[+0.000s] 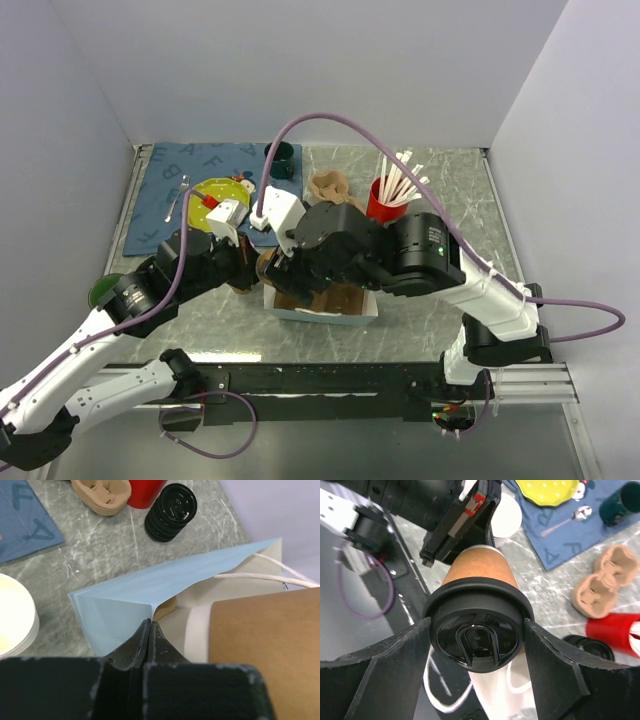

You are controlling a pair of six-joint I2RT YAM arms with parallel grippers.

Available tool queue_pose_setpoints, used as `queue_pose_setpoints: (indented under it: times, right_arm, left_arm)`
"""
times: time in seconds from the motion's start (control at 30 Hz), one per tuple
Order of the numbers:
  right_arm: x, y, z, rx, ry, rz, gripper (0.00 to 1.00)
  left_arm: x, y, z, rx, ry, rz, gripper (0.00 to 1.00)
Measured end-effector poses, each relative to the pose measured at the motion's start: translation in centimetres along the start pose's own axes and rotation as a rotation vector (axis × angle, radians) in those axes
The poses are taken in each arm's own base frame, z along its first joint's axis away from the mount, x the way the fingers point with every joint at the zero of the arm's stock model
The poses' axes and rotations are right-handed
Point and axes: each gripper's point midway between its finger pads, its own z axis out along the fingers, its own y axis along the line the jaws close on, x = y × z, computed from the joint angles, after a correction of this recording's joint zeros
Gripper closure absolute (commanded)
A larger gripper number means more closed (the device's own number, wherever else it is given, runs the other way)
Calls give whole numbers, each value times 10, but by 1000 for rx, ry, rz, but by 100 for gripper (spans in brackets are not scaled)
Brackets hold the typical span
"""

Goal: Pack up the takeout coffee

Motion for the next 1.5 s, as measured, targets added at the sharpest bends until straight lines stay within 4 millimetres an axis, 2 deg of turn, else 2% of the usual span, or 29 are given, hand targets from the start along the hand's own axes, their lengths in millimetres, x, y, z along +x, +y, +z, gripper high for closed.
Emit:
queue_pose_setpoints:
  times: [0.2, 0.37, 0.6, 0.8, 0.87, 1.03, 1.1, 1.3, 1.5]
  right_arm:
    - [13, -3, 5, 67, 39, -18, 54]
    - [40, -8, 11, 115, 116, -23, 54]
    - [56, -13, 2, 126, 137, -11, 54]
    - [103, -16, 8, 139, 256, -73, 55]
    - [118, -16, 13, 144, 304, -99, 55]
    - [144, -18, 24, 165, 382, -155, 56]
    - [151, -18, 28, 170, 403, -165, 56]
    - [156, -14, 36, 177, 403, -137, 57]
    - [155, -11, 40, 181, 389, -102, 57]
  left_arm:
    - [2, -2, -4, 26, -15, 1, 99]
    - [-1, -5, -9, 44, -31, 24, 99]
    - [-2, -8, -11, 71, -35, 53, 99]
    - [-6, -19, -11, 136, -51, 108, 99]
    - [-5, -20, -8, 143, -44, 119, 94]
    - [-1, -18, 1, 133, -17, 131, 70]
    - [1, -14, 1, 117, -12, 129, 66]
    - [5, -3, -12, 64, -9, 111, 54]
    - [9, -7, -30, 103, -32, 79, 47]
